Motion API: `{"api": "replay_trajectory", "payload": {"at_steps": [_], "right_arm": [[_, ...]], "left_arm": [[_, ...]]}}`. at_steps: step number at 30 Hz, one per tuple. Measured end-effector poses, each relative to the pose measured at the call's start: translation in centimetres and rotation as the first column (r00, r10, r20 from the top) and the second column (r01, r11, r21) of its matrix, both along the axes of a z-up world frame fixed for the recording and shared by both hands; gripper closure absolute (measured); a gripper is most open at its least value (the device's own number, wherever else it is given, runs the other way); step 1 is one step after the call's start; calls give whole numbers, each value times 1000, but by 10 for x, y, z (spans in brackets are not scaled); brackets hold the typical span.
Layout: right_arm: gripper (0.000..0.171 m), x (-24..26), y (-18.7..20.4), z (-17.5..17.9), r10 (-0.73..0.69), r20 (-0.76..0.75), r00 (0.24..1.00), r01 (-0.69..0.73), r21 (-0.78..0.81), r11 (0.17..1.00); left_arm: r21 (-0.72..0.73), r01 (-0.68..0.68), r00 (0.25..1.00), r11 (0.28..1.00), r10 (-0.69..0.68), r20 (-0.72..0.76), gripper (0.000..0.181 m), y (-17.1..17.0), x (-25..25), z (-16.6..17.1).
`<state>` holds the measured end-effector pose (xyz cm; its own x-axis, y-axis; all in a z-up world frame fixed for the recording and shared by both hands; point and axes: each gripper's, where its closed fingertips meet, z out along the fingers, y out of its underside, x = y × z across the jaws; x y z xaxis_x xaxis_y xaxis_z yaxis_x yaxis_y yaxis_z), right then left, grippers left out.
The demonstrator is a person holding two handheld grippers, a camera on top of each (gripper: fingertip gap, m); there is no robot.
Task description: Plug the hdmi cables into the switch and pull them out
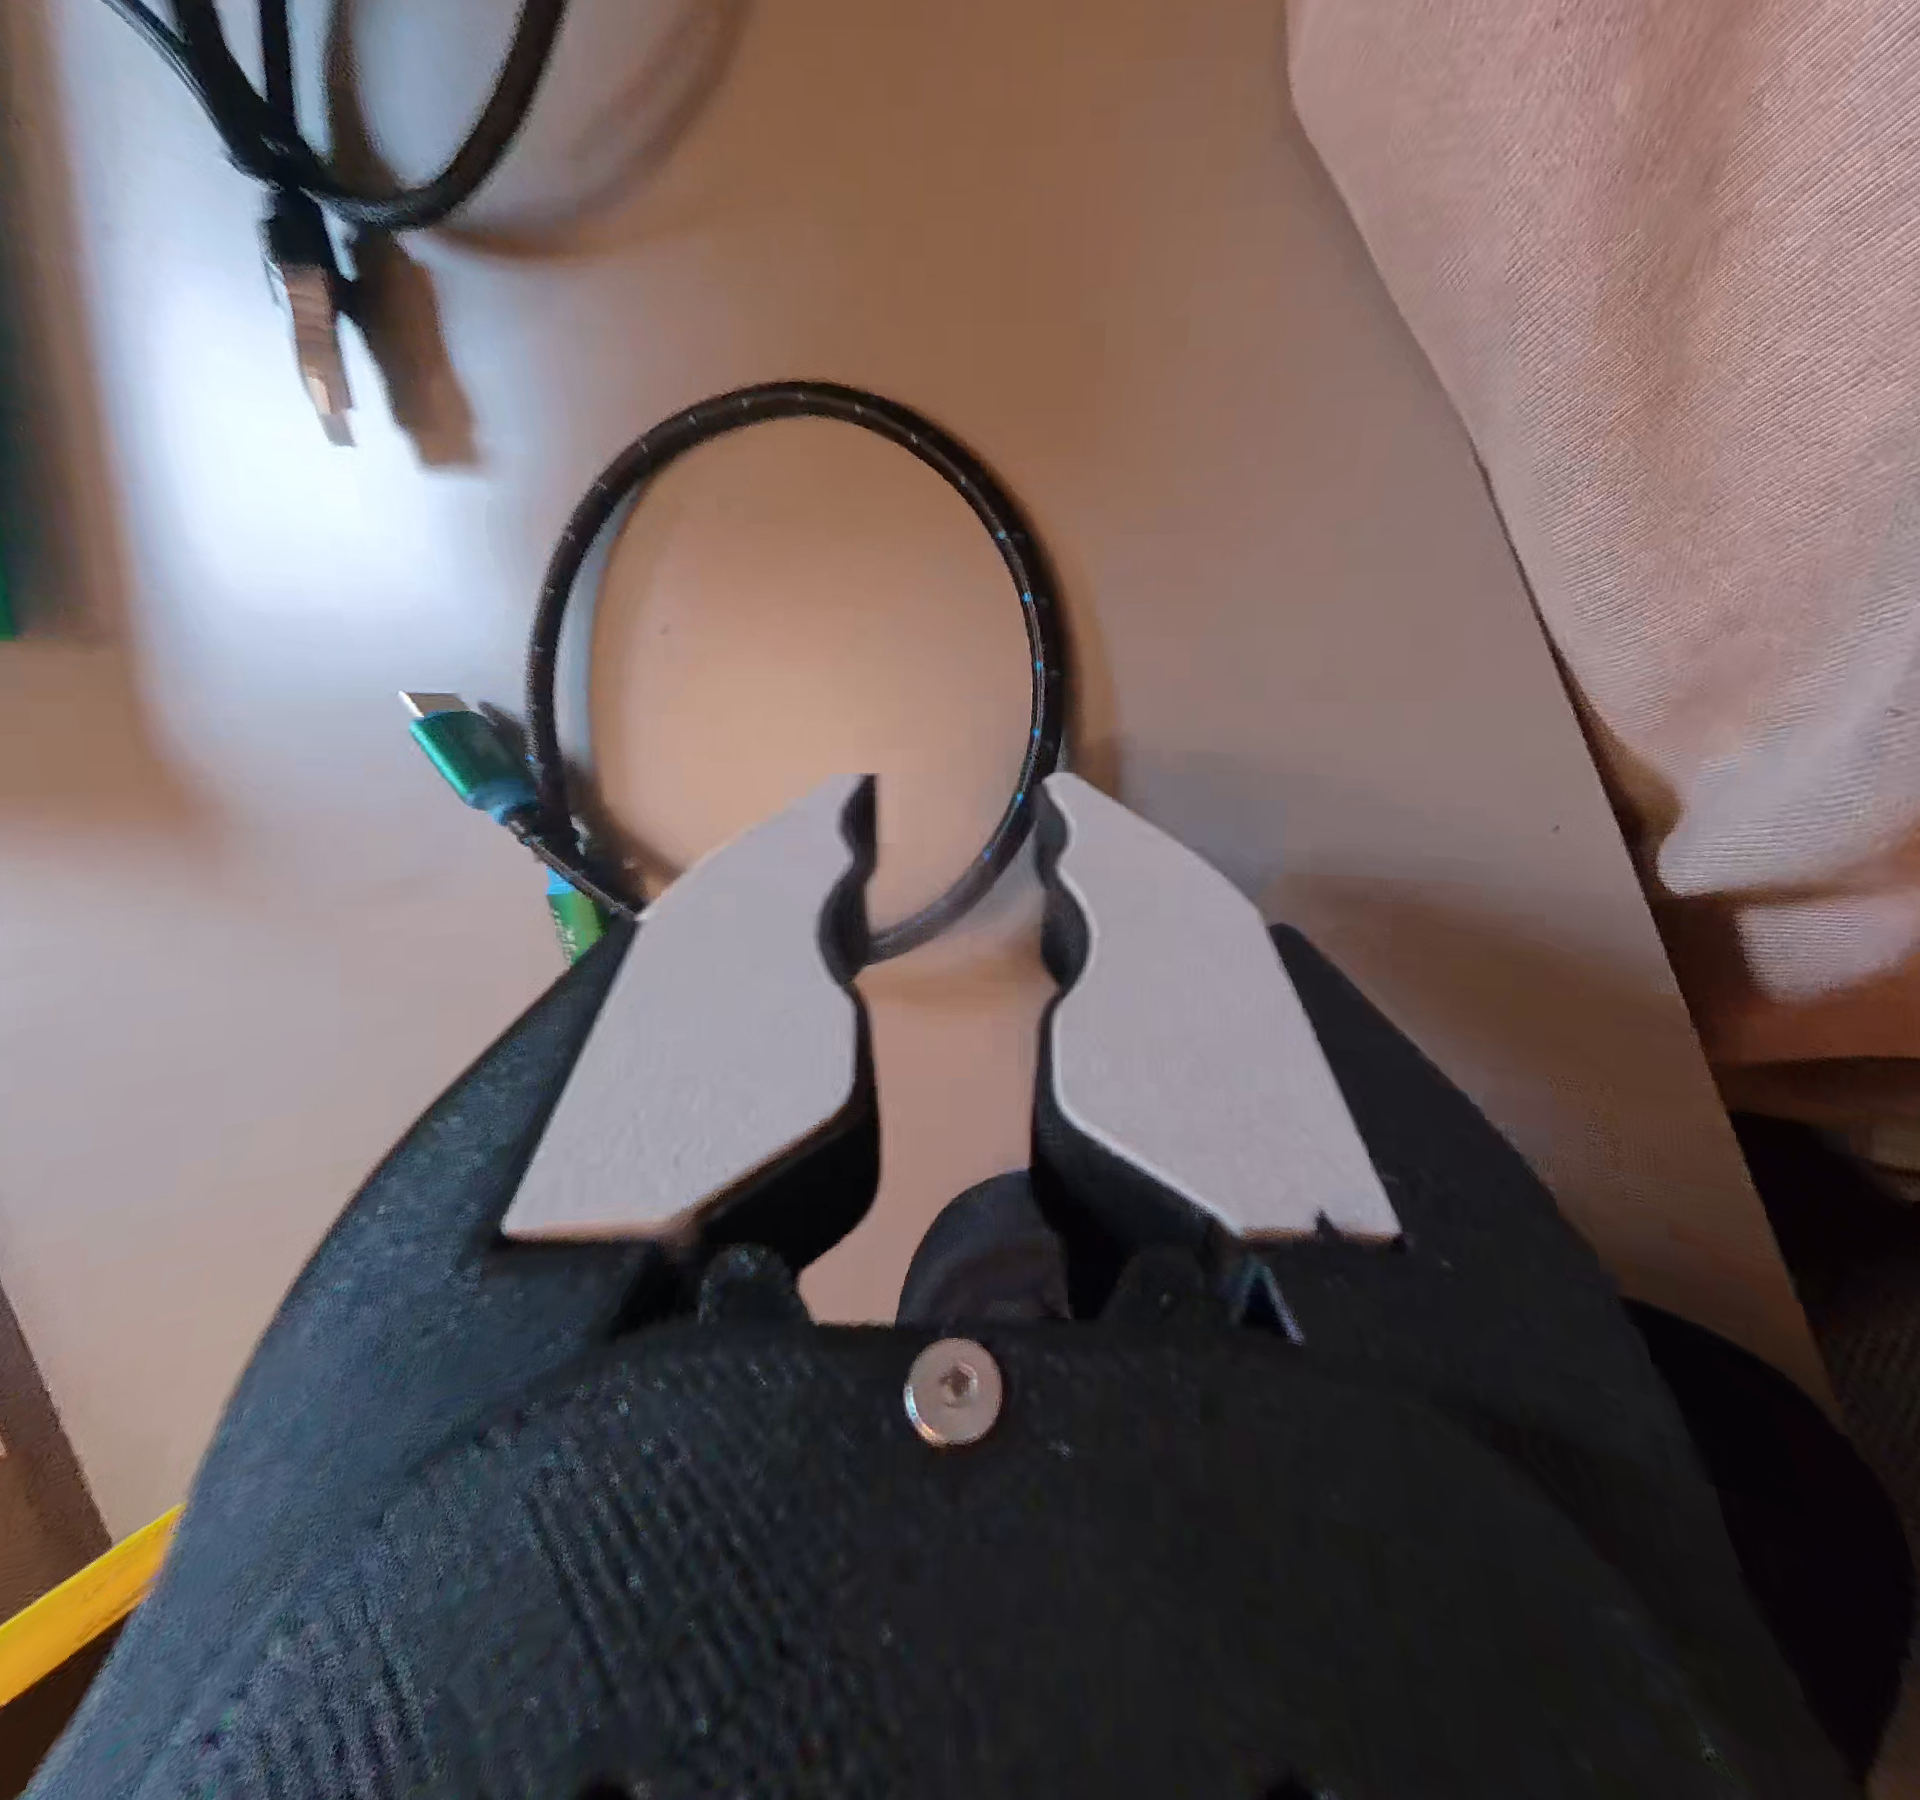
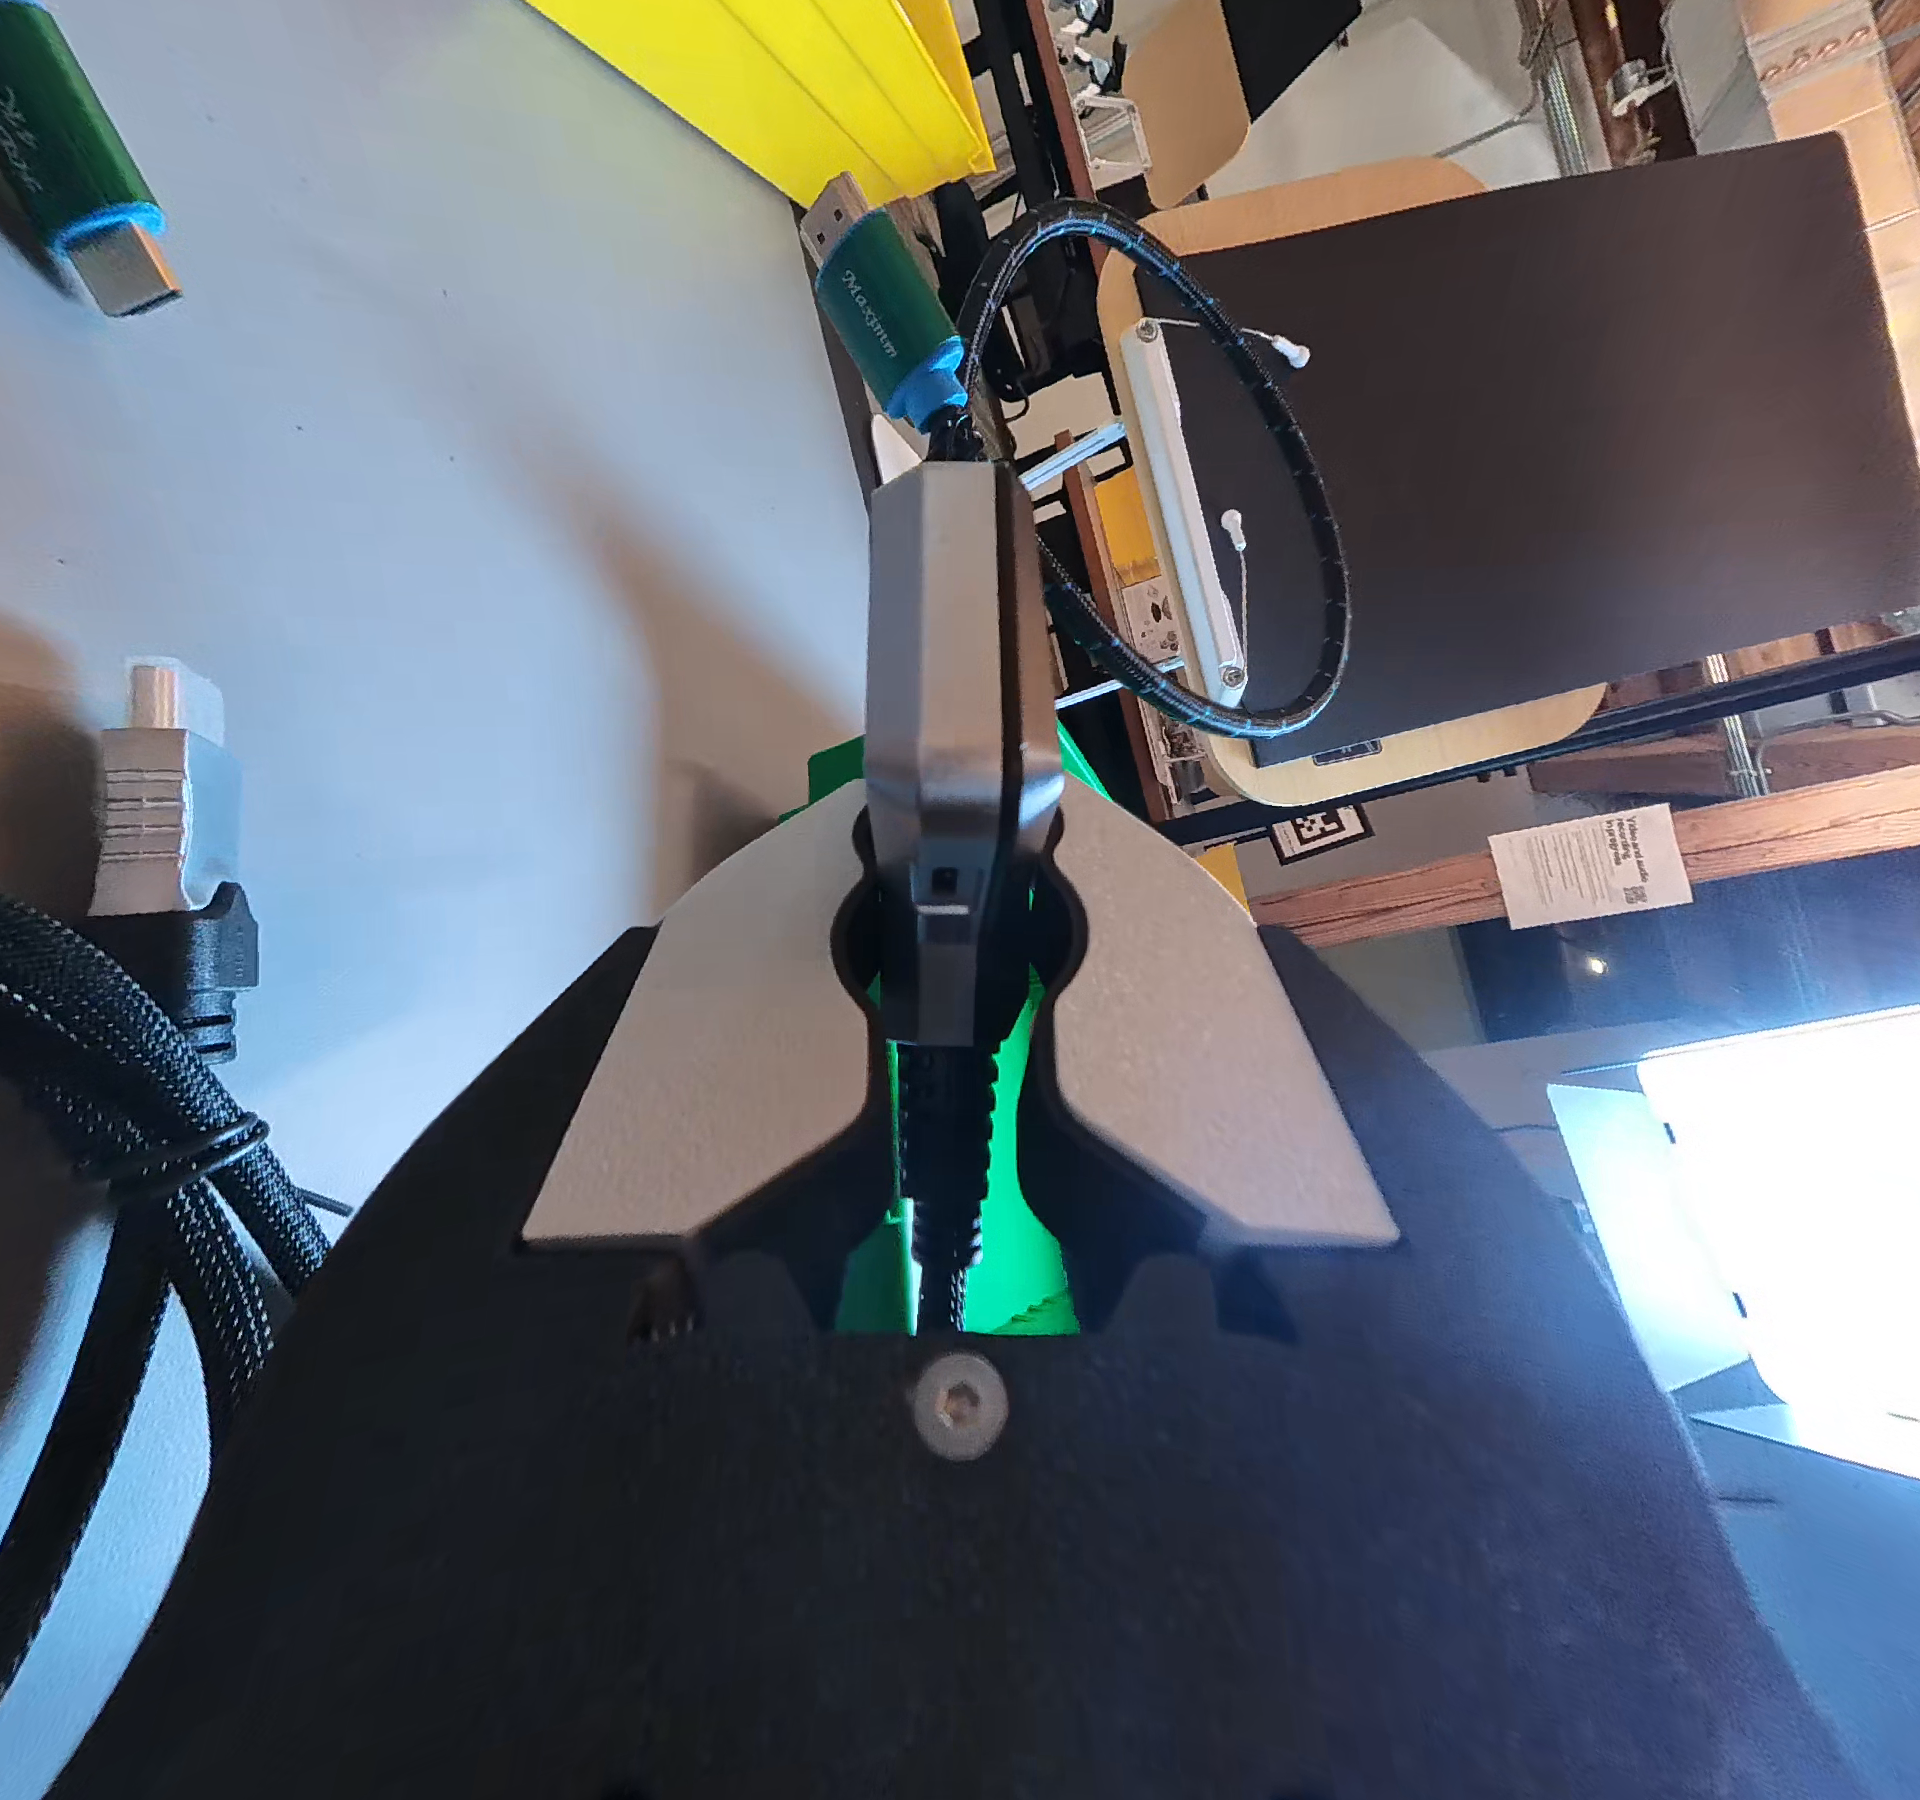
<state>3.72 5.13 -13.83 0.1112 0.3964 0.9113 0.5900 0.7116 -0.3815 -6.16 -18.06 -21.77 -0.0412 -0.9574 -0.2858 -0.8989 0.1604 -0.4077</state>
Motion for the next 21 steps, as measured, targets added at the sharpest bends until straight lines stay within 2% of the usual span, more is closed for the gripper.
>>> {"api": "replay_trajectory", "payload": {"at_steps": [2, 3, 4, 6, 8, 10, 12, 15, 18, 21], "right_arm": [[148, -1, 0, 0, 2, 1, 1000, -2, -1, 1000], [148, -1, 0, -1, 1, 3, 1000, -1, 0, 1000], [147, -1, -1, -1, 0, 4, 1000, 0, 2, 1000], [148, 0, -1, 0, -1, 0, 1000, 1, 2, 1000], [147, 0, -1, 1, -1, -6, 1000, 1, -2, 1000], [147, 0, 0, 1, 2, -10, 1000, -2, -9, 1000], [147, 0, 0, 1, 4, -14, 1000, -4, -14, 1000], [148, -1, -4, 2, 16, -23, 1000, -17, -21, 1000], [148, -5, -11, 2, 48, -17, 999, -49, -23, 999], [147, -9, -15, -3, 51, 29, 998, -52, 14, 999]], "left_arm": [[36, 3, 997, 999, 0, -83, 146, 5, -6, -16], [61, 24, 993, 998, -16, -118, 151, 7, -8, -23], [63, 42, 992, 997, -34, -125, 167, 6, -7, -25], [58, 56, 995, 997, -51, -91, 173, 6, -3, -18], [82, 26, 999, 996, -29, 38, 174, 13, 5, 6], [76, -4, 965, 997, -16, 262, 175, 17, 14, 42], [65, -55, 871, 996, 16, 491, 175, 27, 14, 81], [-9, -138, 729, 990, 108, 676, 176, 48, -6, 105], [-134, -145, 556, 980, 193, 808, 176, 62, -26, 116], [-192, -149, 452, 970, 239, 859, 176, 74, -40, 117]]}}
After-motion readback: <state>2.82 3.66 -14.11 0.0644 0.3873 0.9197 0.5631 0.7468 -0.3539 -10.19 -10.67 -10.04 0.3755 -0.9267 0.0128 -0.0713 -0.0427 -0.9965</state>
